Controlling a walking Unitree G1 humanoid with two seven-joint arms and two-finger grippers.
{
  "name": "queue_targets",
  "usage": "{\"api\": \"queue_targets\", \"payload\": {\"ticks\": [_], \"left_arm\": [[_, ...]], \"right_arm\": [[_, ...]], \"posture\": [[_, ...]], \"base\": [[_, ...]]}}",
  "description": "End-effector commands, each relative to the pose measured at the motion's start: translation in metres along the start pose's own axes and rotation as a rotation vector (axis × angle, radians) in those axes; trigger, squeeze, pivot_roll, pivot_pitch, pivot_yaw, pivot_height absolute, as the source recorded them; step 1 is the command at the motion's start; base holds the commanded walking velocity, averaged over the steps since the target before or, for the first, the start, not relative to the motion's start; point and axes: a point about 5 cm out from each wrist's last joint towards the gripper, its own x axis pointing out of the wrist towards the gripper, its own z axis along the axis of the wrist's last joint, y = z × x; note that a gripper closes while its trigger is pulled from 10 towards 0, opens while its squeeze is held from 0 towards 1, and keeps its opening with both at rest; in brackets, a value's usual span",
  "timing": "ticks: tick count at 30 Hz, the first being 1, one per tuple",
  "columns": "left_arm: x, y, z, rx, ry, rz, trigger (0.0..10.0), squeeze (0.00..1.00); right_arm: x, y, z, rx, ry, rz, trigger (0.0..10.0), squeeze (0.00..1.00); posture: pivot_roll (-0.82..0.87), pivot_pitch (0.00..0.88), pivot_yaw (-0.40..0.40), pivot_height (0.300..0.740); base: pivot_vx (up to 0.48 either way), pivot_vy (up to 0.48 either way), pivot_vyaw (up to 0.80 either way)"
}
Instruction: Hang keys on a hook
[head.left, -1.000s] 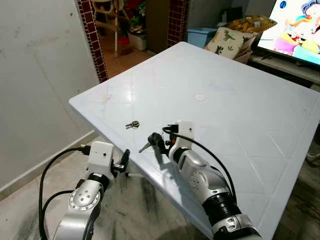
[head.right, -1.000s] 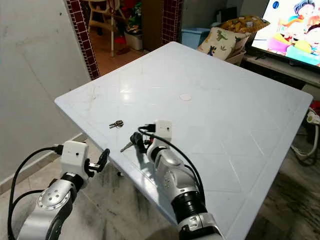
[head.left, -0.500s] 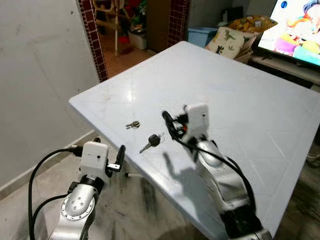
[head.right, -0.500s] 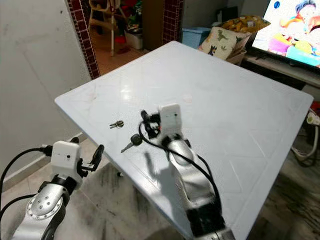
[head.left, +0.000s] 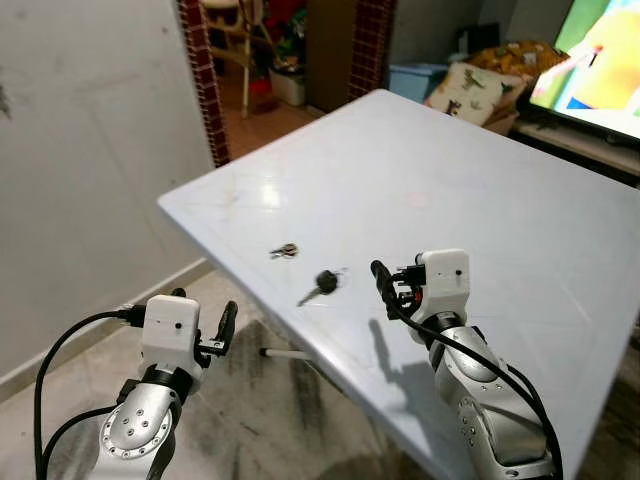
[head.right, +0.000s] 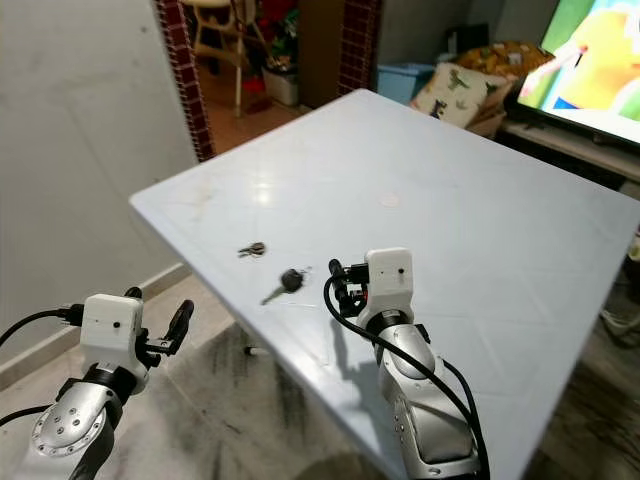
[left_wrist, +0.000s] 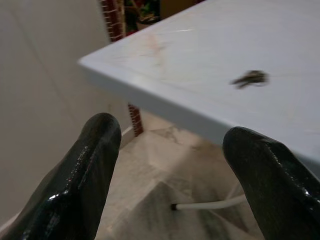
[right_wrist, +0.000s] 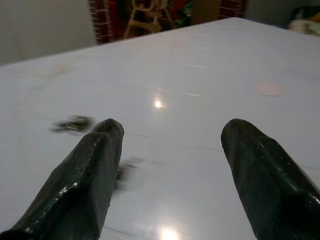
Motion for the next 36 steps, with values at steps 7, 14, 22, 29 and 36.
{"api": "queue_targets", "payload": {"ticks": [7,14,22,29,36], "left_arm": [[0.004,-0.001,0.005,0.001,-0.003,-0.013,10.0,0.00],[0.012,-0.008,0.012,0.001,-0.035,-0.051,10.0,0.00],[0.022,-0.029,0.019,-0.022,-0.061,-0.092,10.0,0.00],[0.024,-0.029,0.018,-0.028,-0.058,-0.096,10.0,0.00],[0.025,-0.029,0.014,-0.040,-0.043,-0.088,10.0,0.00]], "right_arm": [[-0.001,0.002,0.008,-0.004,-0.004,-0.010,10.0,0.00],[-0.002,0.000,0.009,-0.006,0.007,-0.037,10.0,0.00],[0.000,-0.004,0.013,-0.038,0.000,-0.062,10.0,0.00],[0.002,-0.004,0.014,-0.030,0.002,-0.064,10.0,0.00],[0.003,-0.001,0.014,-0.027,0.008,-0.056,10.0,0.00]], "posture": [[0.04,0.007,0.019,0.740],[0.03,0.017,0.026,0.740],[0.02,0.017,0.026,0.740],[0.02,0.024,0.020,0.740],[0.01,0.030,0.012,0.740]], "base": [[0.000,0.480,0.00],[0.000,0.112,0.00],[0.000,0.000,0.23],[0.000,0.000,0.43],[0.000,0.000,0.00]]}}
